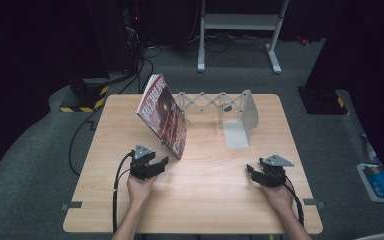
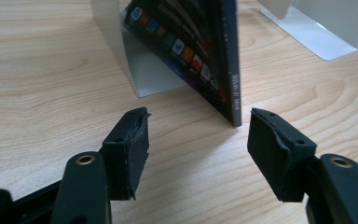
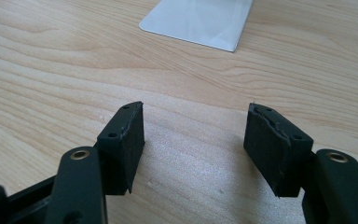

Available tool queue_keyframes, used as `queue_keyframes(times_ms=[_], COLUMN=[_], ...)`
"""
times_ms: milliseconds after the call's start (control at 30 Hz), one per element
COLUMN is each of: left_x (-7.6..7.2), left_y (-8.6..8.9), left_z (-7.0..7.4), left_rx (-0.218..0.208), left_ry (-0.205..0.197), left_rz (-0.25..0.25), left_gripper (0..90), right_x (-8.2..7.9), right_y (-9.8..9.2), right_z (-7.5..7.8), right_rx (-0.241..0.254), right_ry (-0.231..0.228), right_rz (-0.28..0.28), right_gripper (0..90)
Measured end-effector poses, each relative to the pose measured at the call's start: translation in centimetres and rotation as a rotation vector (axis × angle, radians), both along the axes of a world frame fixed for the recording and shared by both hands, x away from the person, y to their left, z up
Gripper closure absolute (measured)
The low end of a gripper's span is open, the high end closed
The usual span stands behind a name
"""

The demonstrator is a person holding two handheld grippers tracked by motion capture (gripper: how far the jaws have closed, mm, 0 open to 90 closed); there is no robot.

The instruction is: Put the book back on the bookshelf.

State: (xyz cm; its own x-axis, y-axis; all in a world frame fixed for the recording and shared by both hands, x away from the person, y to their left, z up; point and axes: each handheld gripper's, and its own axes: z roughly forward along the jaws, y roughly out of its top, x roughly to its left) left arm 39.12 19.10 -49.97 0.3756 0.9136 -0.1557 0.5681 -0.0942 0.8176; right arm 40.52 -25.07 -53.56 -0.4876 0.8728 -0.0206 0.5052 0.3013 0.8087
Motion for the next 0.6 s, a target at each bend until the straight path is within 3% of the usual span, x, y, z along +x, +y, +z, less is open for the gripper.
queue_keyframes(times_ms=[167,300,600], left_x=[0.3,0.5,1.0], left_y=[0.0,-0.4,-0.2], left_z=[-0.4,-0.8,-1.3], left_rx=[0.009,0.058,0.088], left_ry=[0.017,0.01,0.008], left_rz=[0.015,0.019,0.056], left_gripper=[38.9,38.8,38.6], right_x=[0.0,0.0,0.0], right_y=[0.0,0.0,0.0], right_z=[0.0,0.0,0.0], right_rx=[0.0,0.0,0.0], right_ry=[0.0,0.001,-0.002], right_rz=[0.0,0.0,0.0], right_gripper=[38.0,38.0,38.0])
